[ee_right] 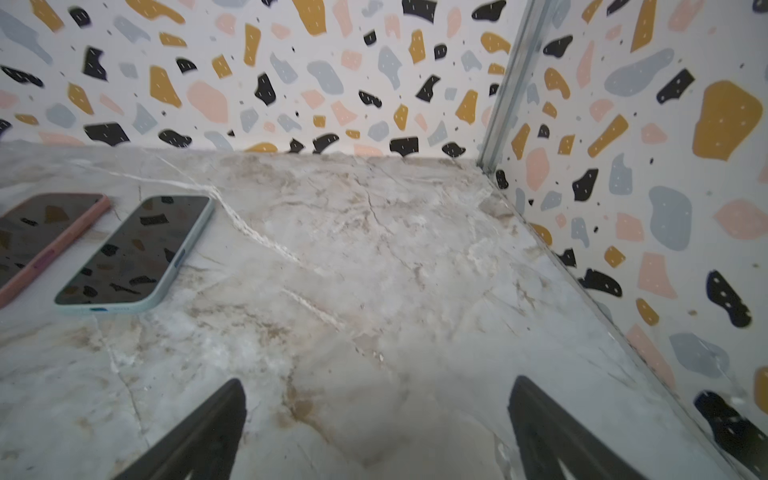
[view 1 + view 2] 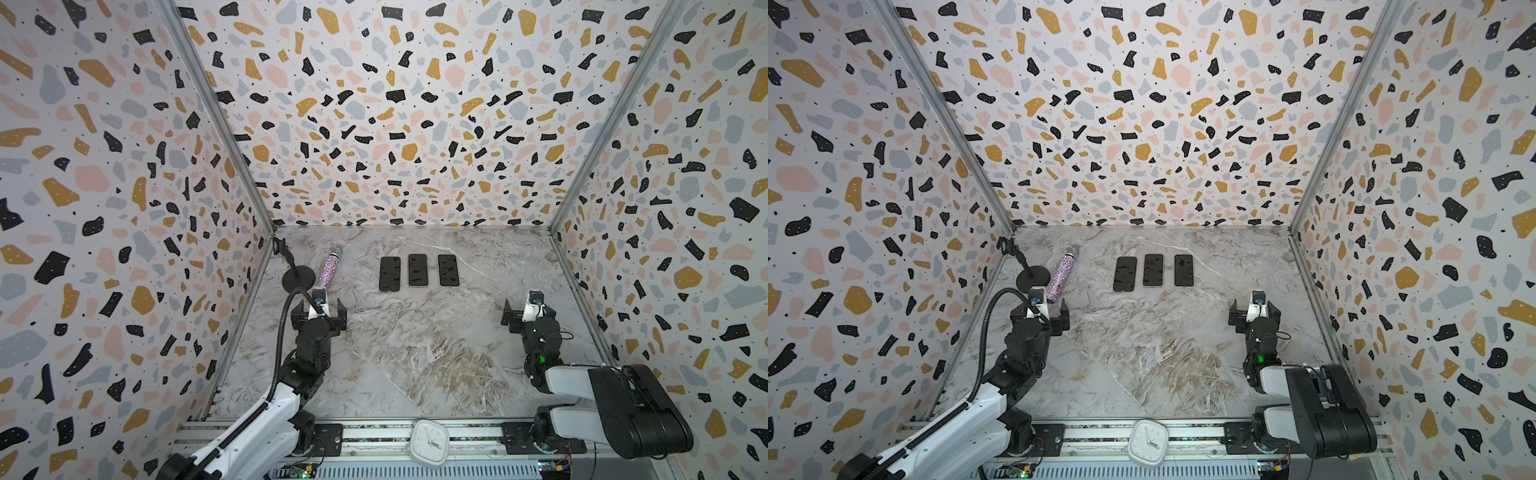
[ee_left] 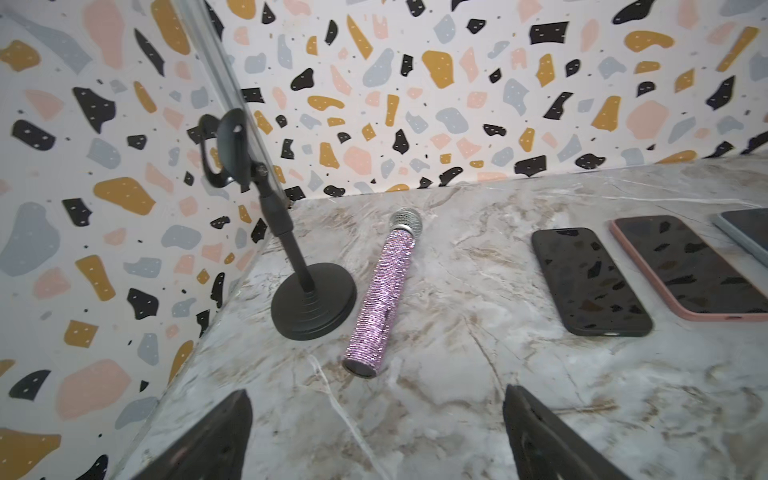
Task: Put the phone into the phone case
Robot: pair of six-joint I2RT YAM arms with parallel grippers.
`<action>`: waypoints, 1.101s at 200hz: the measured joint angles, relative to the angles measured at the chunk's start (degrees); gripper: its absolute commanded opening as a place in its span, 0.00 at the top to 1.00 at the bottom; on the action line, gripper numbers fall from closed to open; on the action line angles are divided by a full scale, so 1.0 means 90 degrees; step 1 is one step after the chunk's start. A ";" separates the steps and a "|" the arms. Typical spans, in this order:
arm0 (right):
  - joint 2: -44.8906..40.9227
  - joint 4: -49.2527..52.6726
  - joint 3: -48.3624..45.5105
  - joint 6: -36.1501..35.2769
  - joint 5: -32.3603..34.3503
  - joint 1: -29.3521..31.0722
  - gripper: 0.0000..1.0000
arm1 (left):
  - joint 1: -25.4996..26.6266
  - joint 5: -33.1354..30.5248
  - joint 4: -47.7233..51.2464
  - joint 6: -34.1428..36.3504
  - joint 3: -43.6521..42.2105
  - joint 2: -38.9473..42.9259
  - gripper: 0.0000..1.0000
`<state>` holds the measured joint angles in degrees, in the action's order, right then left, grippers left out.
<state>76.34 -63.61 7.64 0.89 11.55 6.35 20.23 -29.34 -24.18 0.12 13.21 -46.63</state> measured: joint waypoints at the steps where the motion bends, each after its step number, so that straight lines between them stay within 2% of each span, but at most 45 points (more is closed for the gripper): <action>1: 0.0041 -0.0029 0.0017 -0.0005 -0.0022 -0.0005 0.01 | -0.0019 0.0010 -0.0022 0.0005 -0.0007 -0.0017 0.07; 28: 0.0755 -0.0775 0.0102 -0.0109 -0.0393 -0.0032 0.01 | -0.0595 0.0410 -0.0986 0.0153 -0.0046 -0.1224 0.09; 57: 0.1015 -0.1287 0.0019 -0.0160 -0.0675 -0.0046 0.01 | -0.1168 0.0971 -0.2210 0.0131 -0.0061 -0.2594 0.12; 85: 0.1020 -0.1452 0.0019 -0.0160 -0.0763 -0.0068 0.01 | -0.2018 0.1853 -0.2975 -0.0248 -0.0061 -0.3191 0.13; 98: 0.1022 -0.1443 0.0036 -0.0160 -0.0763 -0.0070 0.01 | -0.2283 0.2047 -0.3487 -0.0500 -0.0104 -0.3378 0.13; 140: 0.1044 -0.1154 0.0304 -0.0158 -0.0760 -0.0083 0.01 | -0.2358 0.2344 -0.5348 -0.1027 -0.0716 -0.4410 0.13; 142: 0.1047 -0.1154 0.0306 -0.0158 -0.0758 -0.0083 0.01 | -0.2358 0.2339 -0.5416 -0.1044 -0.0738 -0.4478 0.11; 144: 0.1047 -0.1151 0.0306 -0.0158 -0.0758 -0.0083 0.01 | -0.2356 0.2329 -0.5501 -0.1061 -0.0763 -0.4541 0.03; 146: 0.1047 -0.1149 0.0306 -0.0158 -0.0758 -0.0083 0.01 | -0.2356 0.2324 -0.5564 -0.1090 -0.0787 -0.4602 0.00; 167: 0.1049 -0.1122 0.0306 -0.0158 -0.0753 -0.0083 0.01 | -0.2302 0.2215 -0.6147 -0.1180 -0.0930 -0.5115 0.00; 192: 0.1049 -0.1112 0.0306 -0.0158 -0.0736 -0.0083 0.01 | -0.2271 0.2154 -0.6399 -0.1282 -0.0984 -0.5008 0.00; 220: 0.1049 -0.1107 0.0306 -0.0158 -0.0731 -0.0083 0.01 | -0.2256 0.1974 -0.5700 -0.1302 -0.0979 -0.3509 0.00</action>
<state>85.78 -73.58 10.39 -0.54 4.97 5.61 -0.08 -11.57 -75.48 -11.60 4.40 -78.22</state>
